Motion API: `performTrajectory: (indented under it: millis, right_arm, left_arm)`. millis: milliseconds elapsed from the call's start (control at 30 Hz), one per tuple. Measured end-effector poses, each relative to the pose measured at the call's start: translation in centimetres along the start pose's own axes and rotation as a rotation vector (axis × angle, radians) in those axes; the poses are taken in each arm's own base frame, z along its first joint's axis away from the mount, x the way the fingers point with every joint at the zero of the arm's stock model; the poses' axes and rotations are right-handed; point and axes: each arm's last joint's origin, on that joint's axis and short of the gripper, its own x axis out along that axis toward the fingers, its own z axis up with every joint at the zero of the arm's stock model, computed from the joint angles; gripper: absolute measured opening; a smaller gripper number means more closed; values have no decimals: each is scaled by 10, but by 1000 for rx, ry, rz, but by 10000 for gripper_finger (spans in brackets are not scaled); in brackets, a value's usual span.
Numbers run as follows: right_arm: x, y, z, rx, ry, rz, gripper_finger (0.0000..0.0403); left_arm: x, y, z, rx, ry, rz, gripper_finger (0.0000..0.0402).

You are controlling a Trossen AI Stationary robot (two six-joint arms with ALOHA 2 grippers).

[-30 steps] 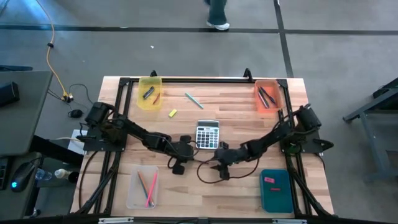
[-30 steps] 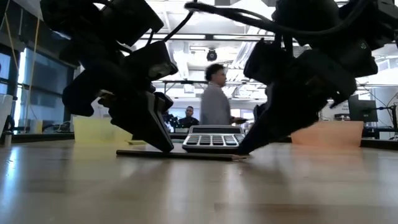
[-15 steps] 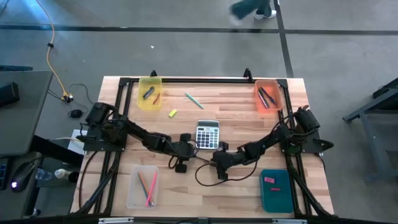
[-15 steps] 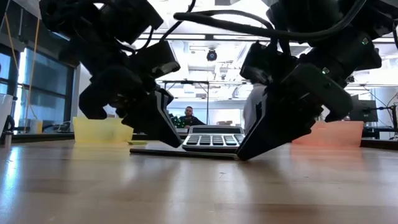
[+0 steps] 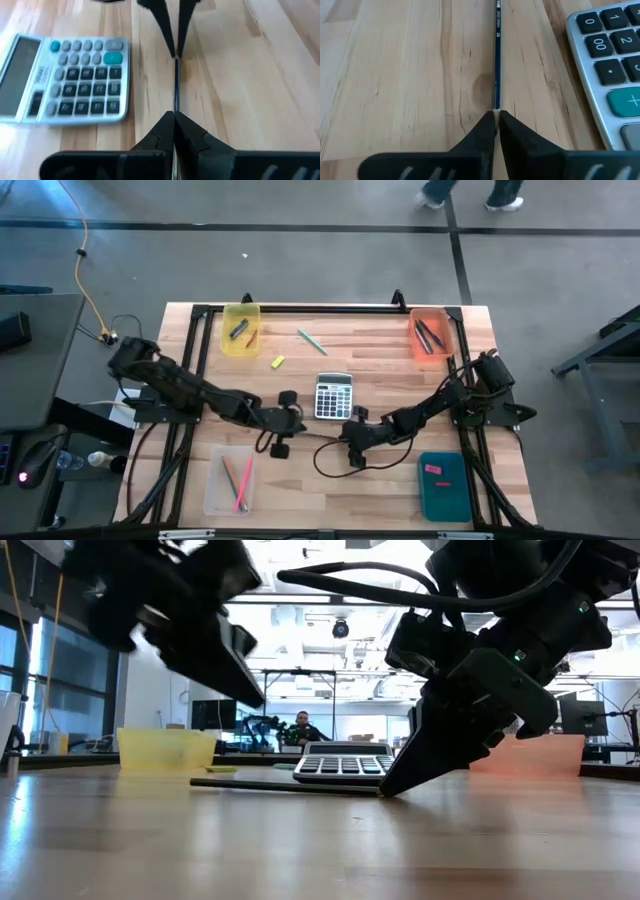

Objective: Sort crayons/erasers/pens/pencils in bins
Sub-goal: Put the black colored pencil into the transparent bin

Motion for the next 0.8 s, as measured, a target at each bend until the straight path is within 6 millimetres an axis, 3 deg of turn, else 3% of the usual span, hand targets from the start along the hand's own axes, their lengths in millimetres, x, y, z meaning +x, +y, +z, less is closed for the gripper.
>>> performTrajectory:
  millis: [133,300,633,800]
  right_arm:
    - [0,1,-1,19,3,1,9]
    - [2,-1,-7,38,4,0,4]
    - [5,-2,-10,38,3,-1,3]
    - [5,-2,-11,38,1,2,3]
  left_arm:
    - [-18,-2,-2,-26,58,-10,2]
    - [-24,-8,-17,4,206,-19,26]
    - [3,-17,-34,77,296,-20,122]
    - [18,-12,-39,91,307,25,142]
